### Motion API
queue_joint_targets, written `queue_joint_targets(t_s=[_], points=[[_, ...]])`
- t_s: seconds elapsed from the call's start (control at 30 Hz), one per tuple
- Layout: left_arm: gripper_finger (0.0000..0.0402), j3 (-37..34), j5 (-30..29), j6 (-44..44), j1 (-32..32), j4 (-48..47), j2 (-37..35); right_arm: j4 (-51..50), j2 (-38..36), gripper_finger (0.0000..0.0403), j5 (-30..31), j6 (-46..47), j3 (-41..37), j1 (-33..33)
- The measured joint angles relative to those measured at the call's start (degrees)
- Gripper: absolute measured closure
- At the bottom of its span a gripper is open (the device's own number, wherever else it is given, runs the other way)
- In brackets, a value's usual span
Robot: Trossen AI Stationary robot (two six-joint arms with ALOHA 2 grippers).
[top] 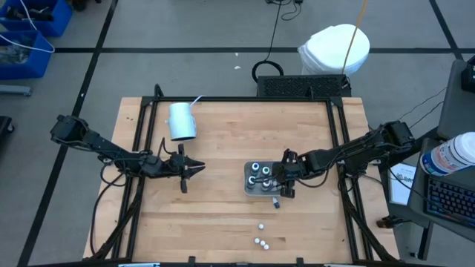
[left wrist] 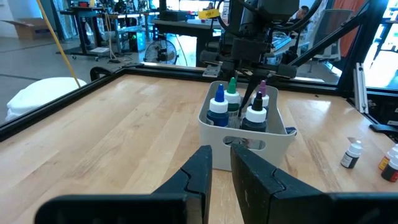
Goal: Pick & Place food coloring
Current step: Put the small purple food coloring bottle into the gray bin, then put the red food coloring bottle into the gray bin
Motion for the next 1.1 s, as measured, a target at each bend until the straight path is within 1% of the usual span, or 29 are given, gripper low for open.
queue_joint_targets(t_s=[0.07, 0.33, 0.43, 0.57, 0.67, 0.8, 0.9, 0.97, 1.03, 1.1], points=[[0.0334, 0.00, 0.00, 0.00, 0.02, 0.00, 0.02, 0.01, 0.00, 0.0315, -0.89, 0.19, 0.00, 0.00], [0.0334, 0.00, 0.02, -0.04, 0.02, 0.00, 0.00, 0.01, 0.00, 0.0289, -0.84, 0.84, 0.00, 0.00], [0.0334, 0.00, 0.00, -0.07, 0.00, 0.00, 0.00, 0.19, -0.01, 0.0287, -0.87, 0.72, 0.00, 0.00], [0.0334, 0.00, 0.02, -0.07, 0.02, -0.01, 0.02, 0.37, -2.32, 0.0294, -0.95, 0.04, 0.02, 0.21], [0.0334, 0.00, 0.02, -0.04, 0.02, -0.03, 0.00, -0.05, -5.83, 0.0304, -0.95, -0.89, 0.00, 1.25], [0.0334, 0.00, 0.03, -0.04, 0.02, -0.13, 0.00, -0.15, -13.19, 0.0323, -1.04, -0.85, 0.02, 3.94], [0.0334, 0.00, 0.03, -0.04, 0.00, -0.33, 0.00, 0.12, -19.13, 0.0353, 0.08, -1.07, 0.02, 7.50], [0.0334, 0.00, 0.04, -0.04, 0.02, -0.53, 0.00, 0.63, -22.30, 0.0381, 3.35, -2.22, -0.12, 10.50], [0.0334, 0.00, 0.04, -0.04, 0.01, -0.72, 0.00, 3.43, -25.47, 0.0397, 5.12, -4.21, -1.64, 12.79], [0.0334, 0.00, 0.04, -0.31, 0.01, -0.89, 0.00, 7.90, -28.37, 0.0394, 3.84, -6.12, -4.35, 13.88]])
